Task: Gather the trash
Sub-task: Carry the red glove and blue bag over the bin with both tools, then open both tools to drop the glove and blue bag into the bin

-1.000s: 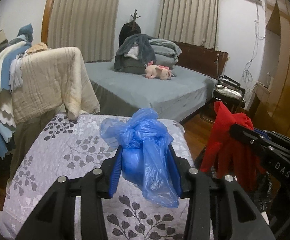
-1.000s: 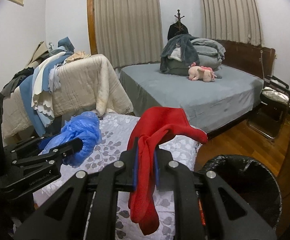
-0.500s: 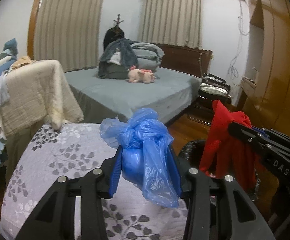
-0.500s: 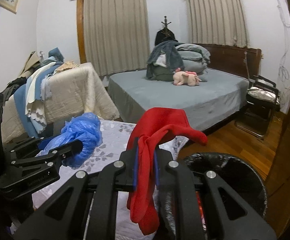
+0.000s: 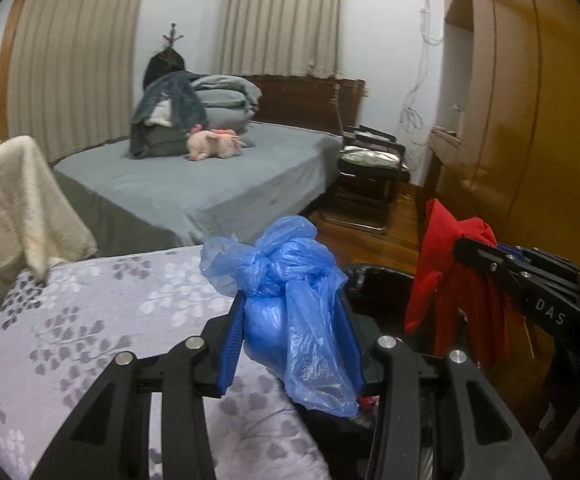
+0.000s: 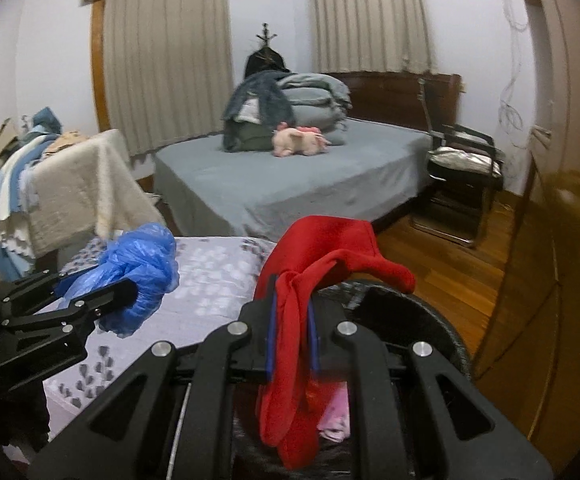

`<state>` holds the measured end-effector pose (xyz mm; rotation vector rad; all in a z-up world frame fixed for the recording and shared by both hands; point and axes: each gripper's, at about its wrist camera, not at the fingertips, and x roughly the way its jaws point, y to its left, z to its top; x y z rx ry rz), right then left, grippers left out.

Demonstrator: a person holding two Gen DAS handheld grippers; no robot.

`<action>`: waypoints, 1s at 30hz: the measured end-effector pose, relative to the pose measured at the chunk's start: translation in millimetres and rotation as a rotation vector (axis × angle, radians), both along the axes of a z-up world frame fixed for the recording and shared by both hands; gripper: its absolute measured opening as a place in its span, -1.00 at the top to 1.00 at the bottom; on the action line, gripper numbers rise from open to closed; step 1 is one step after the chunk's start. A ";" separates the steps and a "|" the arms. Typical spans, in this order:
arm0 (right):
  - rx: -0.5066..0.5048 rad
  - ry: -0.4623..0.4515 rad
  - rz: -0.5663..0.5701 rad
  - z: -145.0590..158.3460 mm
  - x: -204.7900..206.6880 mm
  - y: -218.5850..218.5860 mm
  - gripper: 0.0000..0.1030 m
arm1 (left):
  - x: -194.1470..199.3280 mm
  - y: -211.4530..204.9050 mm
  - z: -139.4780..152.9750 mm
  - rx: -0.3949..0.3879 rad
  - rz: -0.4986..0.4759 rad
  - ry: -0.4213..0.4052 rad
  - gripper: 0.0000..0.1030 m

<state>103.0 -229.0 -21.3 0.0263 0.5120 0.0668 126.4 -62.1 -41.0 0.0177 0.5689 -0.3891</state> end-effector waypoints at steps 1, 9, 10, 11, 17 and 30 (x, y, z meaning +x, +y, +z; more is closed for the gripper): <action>-0.002 0.003 -0.009 -2.2 0.2 -3.6 0.77 | 3.0 -6.1 -2.4 0.000 -0.014 0.005 0.17; -0.014 0.052 -0.097 -29.7 7.9 -37.9 0.77 | 25.7 -51.0 -25.4 0.018 -0.100 0.041 0.17; -0.015 0.059 -0.103 -32.2 9.7 -40.3 0.77 | 28.6 -56.3 -29.5 0.022 -0.112 0.048 0.17; -0.015 0.069 -0.111 -36.2 12.3 -44.0 0.77 | 31.3 -61.4 -32.7 0.024 -0.121 0.051 0.17; -0.016 0.110 -0.133 -58.8 27.7 -56.5 0.75 | 52.2 -90.5 -52.9 0.032 -0.171 0.080 0.17; -0.024 0.261 -0.154 -104.6 41.9 -70.7 -0.08 | 75.9 -103.7 -75.5 0.034 -0.220 0.139 -0.47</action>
